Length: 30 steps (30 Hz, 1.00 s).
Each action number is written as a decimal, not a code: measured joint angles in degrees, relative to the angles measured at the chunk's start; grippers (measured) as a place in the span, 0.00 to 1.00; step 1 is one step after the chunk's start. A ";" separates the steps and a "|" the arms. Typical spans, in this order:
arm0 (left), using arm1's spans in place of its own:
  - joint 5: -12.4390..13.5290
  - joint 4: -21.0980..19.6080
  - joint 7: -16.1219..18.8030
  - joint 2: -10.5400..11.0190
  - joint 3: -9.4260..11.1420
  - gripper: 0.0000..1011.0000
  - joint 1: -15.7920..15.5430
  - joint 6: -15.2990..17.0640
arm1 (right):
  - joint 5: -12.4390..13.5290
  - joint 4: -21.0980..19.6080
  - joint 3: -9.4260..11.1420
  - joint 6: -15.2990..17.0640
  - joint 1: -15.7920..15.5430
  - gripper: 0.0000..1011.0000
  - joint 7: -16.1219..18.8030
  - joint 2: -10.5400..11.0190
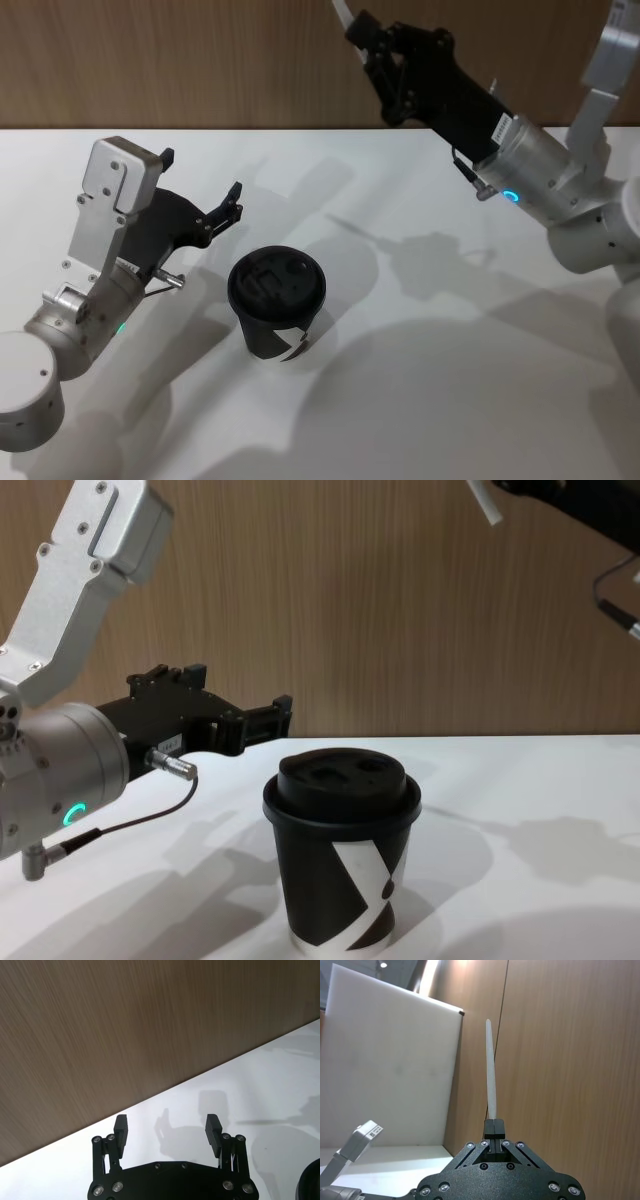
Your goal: Pick up the straw with one hand, pass it to the other hand, and insert it into the cup.
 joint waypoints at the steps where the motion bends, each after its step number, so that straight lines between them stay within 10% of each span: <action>1: 0.00 0.00 0.00 0.00 0.00 0.99 0.00 0.00 | 0.13 0.31 -0.14 -0.18 0.24 0.00 0.33 -0.10; 30: 0.00 0.00 0.00 0.00 0.00 0.99 0.00 0.00 | -3.87 4.81 -4.97 -1.34 4.19 0.00 -1.22 -0.37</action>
